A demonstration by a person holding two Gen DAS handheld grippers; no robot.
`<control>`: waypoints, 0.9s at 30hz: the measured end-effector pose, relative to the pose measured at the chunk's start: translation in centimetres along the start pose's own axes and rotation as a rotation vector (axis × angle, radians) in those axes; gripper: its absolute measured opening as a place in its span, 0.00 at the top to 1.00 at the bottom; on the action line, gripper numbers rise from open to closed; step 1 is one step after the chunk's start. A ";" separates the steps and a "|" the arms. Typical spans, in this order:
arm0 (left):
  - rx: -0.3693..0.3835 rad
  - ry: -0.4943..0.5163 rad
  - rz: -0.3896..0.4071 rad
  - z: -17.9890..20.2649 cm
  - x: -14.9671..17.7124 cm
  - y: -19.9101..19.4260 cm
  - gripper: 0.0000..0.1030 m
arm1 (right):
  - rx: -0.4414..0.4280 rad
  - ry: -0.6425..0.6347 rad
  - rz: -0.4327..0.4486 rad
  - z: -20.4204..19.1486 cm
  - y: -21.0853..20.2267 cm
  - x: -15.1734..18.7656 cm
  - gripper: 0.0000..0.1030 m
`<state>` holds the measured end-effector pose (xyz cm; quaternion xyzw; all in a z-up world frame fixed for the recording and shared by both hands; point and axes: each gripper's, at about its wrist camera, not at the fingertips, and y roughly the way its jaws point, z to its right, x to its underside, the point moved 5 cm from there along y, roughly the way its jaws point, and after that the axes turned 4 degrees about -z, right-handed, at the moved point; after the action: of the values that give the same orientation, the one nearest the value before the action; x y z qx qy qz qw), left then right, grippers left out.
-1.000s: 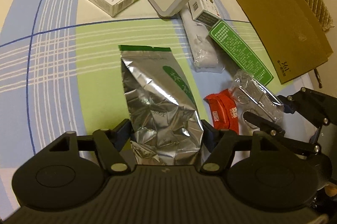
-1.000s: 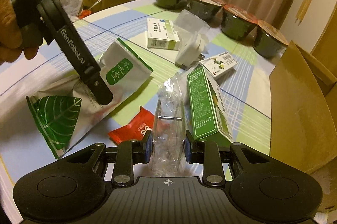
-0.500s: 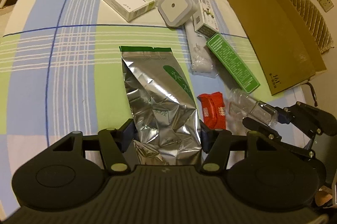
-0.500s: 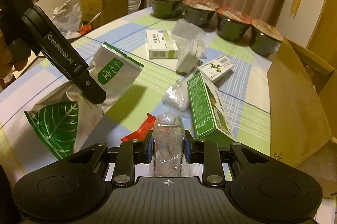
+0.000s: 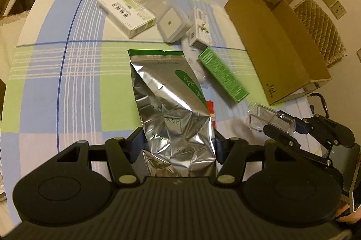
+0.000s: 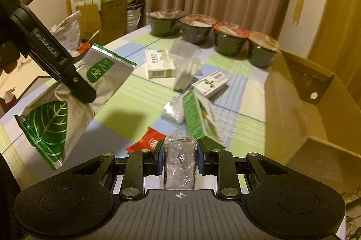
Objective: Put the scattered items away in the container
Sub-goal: 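Carry the foil bag and clear tray with both tools over the cardboard box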
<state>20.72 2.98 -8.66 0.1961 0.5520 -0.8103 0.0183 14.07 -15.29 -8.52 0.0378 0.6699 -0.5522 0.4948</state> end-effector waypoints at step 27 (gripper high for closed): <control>0.214 0.272 0.131 24.7 -13.2 0.9 0.45 | 0.286 0.014 0.169 20.2 -9.3 -6.4 0.70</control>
<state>25.73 -22.06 2.76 0.3402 0.4460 -0.8275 -0.0245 24.30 -31.40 4.59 0.1677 0.5822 -0.5983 0.5245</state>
